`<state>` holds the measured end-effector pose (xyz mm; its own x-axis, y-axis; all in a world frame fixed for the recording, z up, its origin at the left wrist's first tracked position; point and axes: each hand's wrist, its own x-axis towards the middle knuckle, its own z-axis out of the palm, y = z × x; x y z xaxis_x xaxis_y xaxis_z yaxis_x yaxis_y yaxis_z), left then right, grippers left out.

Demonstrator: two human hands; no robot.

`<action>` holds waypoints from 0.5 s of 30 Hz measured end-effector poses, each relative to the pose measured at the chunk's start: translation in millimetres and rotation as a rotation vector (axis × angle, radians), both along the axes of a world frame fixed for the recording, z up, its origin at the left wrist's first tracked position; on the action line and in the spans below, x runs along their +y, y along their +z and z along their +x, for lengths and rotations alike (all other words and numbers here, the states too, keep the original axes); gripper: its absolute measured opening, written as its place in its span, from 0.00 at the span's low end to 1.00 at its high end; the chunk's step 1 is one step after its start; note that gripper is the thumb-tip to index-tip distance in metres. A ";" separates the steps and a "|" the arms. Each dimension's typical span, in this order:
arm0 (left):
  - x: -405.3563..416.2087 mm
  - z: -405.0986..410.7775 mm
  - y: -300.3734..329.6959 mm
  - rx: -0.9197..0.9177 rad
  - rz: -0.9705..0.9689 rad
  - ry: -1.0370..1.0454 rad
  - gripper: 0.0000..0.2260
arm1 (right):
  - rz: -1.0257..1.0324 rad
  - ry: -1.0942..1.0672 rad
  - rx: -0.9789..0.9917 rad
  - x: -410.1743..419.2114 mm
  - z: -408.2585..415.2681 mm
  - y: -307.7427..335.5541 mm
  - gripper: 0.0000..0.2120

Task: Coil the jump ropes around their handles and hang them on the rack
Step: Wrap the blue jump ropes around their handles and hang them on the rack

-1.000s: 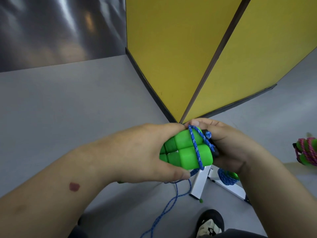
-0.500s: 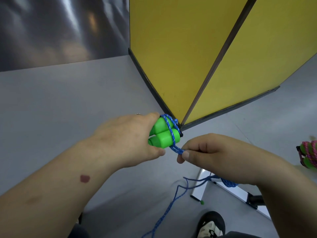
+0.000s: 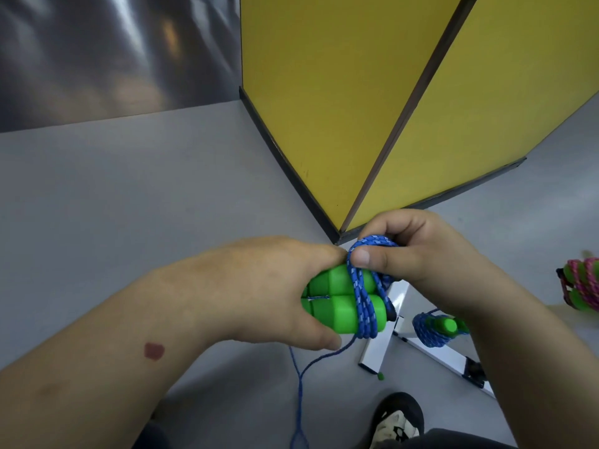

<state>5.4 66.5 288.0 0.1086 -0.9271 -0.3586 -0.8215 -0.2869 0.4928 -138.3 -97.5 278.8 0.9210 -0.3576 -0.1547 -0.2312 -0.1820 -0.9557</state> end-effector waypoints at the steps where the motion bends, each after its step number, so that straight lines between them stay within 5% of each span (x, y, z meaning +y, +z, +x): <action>1: 0.7 0.2 1.3 0.037 -0.009 0.001 0.25 | 0.066 -0.014 -0.007 -0.3 0.6 -2.9 0.09; 7: 3.6 4.3 7.8 0.145 -0.119 0.105 0.23 | 0.399 -0.160 0.090 3.1 4.5 -22.9 0.17; 9: 2.9 8.8 7.7 0.083 -0.159 0.193 0.24 | 0.357 -0.142 0.148 9.9 6.8 -20.6 0.05; 12: 2.9 15.1 6.0 0.003 -0.199 0.299 0.27 | 0.232 -0.046 0.291 14.2 5.5 -19.6 0.21; 15: 4.0 19.4 0.0 -0.120 -0.187 0.329 0.28 | 0.029 0.091 0.375 20.3 4.5 -5.3 0.14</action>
